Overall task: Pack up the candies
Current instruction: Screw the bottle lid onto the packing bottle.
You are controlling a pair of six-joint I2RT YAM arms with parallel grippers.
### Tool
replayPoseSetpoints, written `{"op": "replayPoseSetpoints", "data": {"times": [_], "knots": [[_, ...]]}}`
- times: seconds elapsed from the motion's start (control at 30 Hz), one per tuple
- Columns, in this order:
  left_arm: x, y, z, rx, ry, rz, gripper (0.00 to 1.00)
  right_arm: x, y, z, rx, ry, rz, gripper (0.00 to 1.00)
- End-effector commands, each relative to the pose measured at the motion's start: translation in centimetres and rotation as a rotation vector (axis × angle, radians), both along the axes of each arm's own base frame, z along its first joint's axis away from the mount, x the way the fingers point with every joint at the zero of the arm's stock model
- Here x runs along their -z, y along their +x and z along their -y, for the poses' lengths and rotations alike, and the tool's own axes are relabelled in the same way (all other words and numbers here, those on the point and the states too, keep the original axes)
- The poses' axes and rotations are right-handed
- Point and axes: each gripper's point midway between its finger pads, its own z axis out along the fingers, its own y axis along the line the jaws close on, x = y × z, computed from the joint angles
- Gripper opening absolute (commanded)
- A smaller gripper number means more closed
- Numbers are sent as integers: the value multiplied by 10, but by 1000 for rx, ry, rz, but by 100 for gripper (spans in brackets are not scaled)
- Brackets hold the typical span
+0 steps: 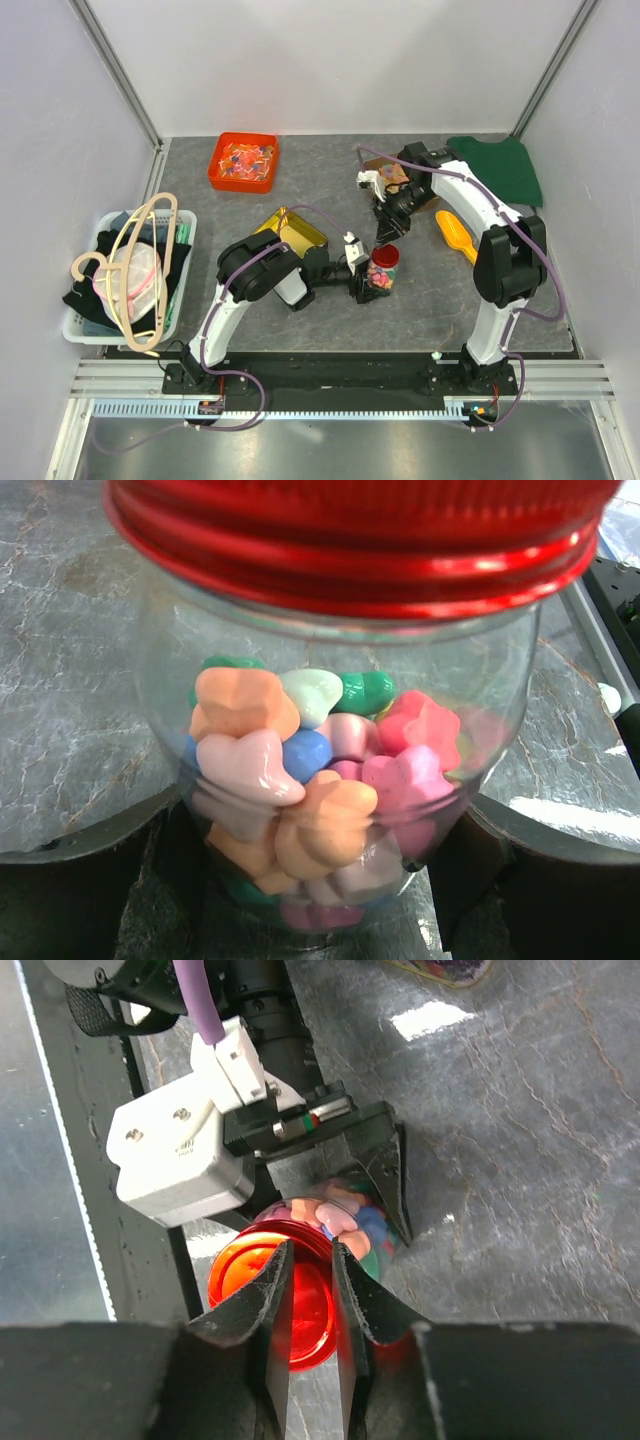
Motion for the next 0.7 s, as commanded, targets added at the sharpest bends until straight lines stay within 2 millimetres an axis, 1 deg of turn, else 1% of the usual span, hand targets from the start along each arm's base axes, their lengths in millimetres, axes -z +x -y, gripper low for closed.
{"op": "replayPoseSetpoints", "data": {"times": [0.0, 0.13, 0.27, 0.67], "knots": [[-42, 16, -1, -57, -170, 117, 2, 0, -26, 24, 5, -77, -48, 26], [-41, 16, -1, -58, -168, 115, 2, 1, -31, 36, 23, -95, -63, 25], [-42, 16, -1, -60, -169, 116, 2, 5, -40, 43, 25, -109, -87, 25], [-42, 16, -1, -60, -170, 116, 2, -5, -68, 50, 18, -115, -125, 25]]}}
